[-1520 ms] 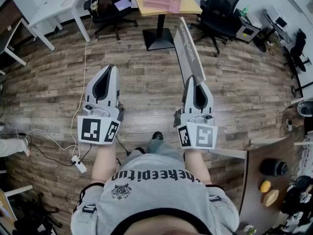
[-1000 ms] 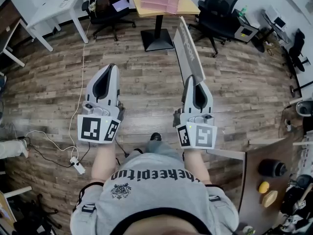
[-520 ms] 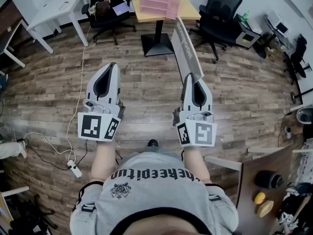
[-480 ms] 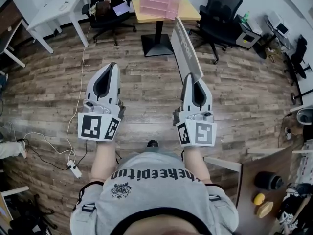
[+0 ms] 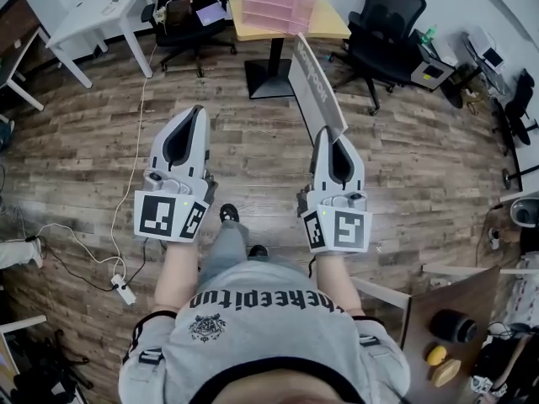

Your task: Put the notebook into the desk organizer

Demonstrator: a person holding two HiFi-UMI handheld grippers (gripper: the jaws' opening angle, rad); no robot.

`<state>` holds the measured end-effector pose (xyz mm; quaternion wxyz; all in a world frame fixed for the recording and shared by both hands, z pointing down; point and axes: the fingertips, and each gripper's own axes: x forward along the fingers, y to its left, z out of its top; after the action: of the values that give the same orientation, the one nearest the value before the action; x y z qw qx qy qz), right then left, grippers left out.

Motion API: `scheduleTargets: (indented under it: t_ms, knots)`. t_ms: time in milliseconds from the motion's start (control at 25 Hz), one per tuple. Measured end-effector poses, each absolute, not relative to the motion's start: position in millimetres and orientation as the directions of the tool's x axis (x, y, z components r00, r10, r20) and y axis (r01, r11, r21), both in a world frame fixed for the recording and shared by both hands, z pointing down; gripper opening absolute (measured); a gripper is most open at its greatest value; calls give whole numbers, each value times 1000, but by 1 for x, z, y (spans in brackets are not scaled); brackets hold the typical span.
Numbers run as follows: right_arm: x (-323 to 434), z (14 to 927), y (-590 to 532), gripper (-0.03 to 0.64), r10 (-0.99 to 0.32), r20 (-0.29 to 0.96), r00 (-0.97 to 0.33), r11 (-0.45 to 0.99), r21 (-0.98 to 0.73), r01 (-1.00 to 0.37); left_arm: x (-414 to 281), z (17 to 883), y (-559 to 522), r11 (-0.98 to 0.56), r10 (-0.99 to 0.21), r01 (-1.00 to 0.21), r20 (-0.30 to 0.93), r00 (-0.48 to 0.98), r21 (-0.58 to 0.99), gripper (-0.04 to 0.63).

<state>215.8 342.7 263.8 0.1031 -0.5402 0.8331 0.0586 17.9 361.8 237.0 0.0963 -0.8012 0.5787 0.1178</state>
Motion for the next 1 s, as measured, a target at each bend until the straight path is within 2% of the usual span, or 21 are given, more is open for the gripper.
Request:
scheduleTargets:
  t_ms: [280,1000]
  knots:
    - [207,264,287,9,-894,-254,-368,385,-17,-923,8,243,303,-331,-898,-943,-298,323,-22,3]
    - [136,238,108,9,-913,-302,-274,295,-26,-955,-68,221,108,-395,-866,-918,-320,385,-34,3]
